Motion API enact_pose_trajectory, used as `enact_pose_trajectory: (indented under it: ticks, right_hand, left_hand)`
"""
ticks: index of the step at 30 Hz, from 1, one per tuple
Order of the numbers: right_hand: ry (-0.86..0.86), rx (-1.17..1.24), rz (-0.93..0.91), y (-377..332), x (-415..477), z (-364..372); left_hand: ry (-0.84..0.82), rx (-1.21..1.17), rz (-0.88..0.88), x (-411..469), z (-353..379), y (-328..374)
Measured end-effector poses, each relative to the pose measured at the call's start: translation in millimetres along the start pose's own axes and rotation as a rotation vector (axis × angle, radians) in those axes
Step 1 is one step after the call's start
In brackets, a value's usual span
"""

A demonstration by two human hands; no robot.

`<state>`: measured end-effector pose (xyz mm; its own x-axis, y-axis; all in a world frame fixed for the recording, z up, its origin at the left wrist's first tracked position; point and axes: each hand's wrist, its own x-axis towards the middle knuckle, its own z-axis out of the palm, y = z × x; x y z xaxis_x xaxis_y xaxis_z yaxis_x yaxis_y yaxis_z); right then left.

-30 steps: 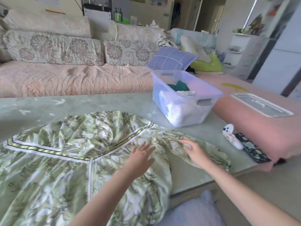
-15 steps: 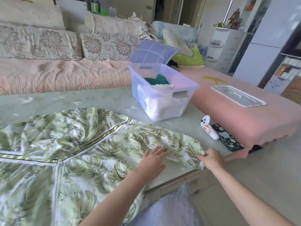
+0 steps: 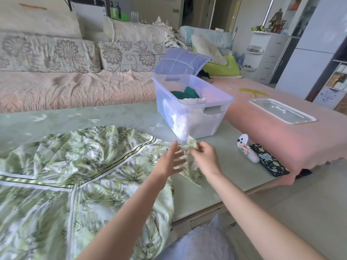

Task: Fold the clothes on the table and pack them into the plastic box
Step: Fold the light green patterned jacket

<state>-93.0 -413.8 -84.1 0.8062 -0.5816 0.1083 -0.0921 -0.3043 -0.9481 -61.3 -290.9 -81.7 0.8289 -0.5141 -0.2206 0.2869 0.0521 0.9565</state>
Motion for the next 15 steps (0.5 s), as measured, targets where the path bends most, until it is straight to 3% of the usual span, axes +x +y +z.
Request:
enact_pose_trajectory:
  ticks: [6, 11, 15]
  right_hand:
    - [-0.525, 0.096, -0.055, -46, -27, 68]
    - [-0.4, -0.057, -0.223, -46, 17, 93]
    - [-0.674, -0.359, -0.146, -47, 60, 123]
  left_hand:
    - [0.285, 0.108, -0.016, 1, -69, 34]
    - [0.505, 0.11, -0.036, 2, -145, 54]
    - [0.494, 0.07, 0.035, 4, -185, 78]
